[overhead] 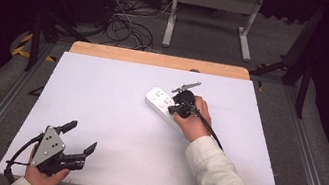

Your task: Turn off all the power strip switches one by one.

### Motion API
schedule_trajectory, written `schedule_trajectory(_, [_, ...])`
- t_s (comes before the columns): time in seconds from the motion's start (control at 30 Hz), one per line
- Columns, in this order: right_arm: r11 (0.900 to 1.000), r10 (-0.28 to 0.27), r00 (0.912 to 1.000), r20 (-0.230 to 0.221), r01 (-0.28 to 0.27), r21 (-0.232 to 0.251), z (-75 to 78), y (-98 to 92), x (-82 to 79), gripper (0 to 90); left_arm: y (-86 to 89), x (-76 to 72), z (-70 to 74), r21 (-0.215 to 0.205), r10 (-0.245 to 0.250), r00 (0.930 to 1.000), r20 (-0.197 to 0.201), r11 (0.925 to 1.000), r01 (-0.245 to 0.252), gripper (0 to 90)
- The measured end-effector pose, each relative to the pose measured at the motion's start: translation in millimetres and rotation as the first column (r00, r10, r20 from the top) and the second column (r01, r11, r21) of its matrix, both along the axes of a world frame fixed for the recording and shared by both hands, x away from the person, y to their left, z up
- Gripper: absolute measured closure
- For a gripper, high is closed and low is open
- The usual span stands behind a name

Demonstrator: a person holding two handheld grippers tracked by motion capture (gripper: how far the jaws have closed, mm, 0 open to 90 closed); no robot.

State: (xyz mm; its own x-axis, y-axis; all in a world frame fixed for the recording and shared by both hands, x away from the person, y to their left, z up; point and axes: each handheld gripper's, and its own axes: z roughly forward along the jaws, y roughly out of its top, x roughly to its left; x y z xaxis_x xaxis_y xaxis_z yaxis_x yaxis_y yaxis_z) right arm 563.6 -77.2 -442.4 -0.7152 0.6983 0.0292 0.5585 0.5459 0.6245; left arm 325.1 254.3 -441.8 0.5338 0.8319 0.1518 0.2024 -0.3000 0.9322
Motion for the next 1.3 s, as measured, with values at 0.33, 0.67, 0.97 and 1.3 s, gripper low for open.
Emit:
schedule_trajectory(0.33, [1.000,0.004,1.0000,0.007,-0.004,-0.026,-1.9,2.6,-1.4,90.0,0.2,-0.4,0.3,-0.003,0.004,1.0000,0.005,1.0000,-0.004,16.2])
schedule_trajectory(0.67, [1.000,-0.012,0.9998,-0.018,0.012,-0.004,-2.2,0.7,0.1,90.0,0.0,-0.8,0.4,-0.002,0.004,1.0000,0.005,1.0000,-0.004,16.1])
schedule_trajectory(0.97, [1.000,-0.025,0.9995,-0.019,0.025,-0.011,-1.8,2.3,-0.6,90.0,-0.2,-0.9,0.4,-0.002,0.003,1.0000,0.005,1.0000,-0.003,16.1])
schedule_trajectory(1.3, [0.999,-0.032,0.9994,-0.010,0.031,-0.037,-1.5,6.0,-2.2,90.0,-0.5,-1.8,0.8,0.000,0.005,1.0000,0.009,1.0000,-0.005,16.1])
